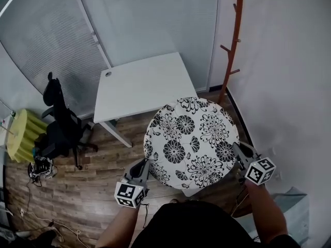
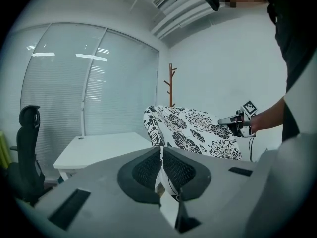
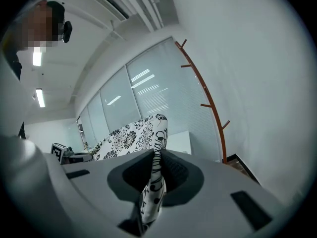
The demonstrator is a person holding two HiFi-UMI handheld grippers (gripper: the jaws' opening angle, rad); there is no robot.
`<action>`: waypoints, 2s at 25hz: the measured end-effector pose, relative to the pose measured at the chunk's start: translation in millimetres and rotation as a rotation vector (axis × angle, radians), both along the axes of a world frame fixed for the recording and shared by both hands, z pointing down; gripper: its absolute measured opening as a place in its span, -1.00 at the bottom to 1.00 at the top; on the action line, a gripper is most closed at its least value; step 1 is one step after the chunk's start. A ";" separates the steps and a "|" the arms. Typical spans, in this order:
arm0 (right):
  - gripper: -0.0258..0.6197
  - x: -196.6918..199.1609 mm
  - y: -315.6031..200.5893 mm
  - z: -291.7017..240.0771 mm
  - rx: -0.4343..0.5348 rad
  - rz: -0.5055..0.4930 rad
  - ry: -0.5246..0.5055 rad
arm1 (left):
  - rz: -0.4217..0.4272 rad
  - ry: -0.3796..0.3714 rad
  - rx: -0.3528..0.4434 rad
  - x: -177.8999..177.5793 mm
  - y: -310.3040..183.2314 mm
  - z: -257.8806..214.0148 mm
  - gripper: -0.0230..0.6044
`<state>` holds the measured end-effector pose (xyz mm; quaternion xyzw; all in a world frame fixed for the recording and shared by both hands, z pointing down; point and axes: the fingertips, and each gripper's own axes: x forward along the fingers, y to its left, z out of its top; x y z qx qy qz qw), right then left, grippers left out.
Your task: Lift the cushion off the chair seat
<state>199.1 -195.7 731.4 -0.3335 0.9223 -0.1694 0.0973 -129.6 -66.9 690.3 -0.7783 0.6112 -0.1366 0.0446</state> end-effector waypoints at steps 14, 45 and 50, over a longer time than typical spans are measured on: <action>-0.80 -0.7 18.1 -18.7 0.097 0.012 -0.010 | 0.058 -0.032 0.089 1.8 1.7 -4.4 -0.86; -0.84 -0.9 8.7 -5.0 0.130 0.067 -0.022 | 0.044 -0.095 0.117 -7.9 -5.7 -6.0 -0.86; -0.84 0.0 8.4 -3.6 0.132 0.074 -0.028 | 0.049 -0.100 0.119 -6.9 -6.6 -6.2 -0.86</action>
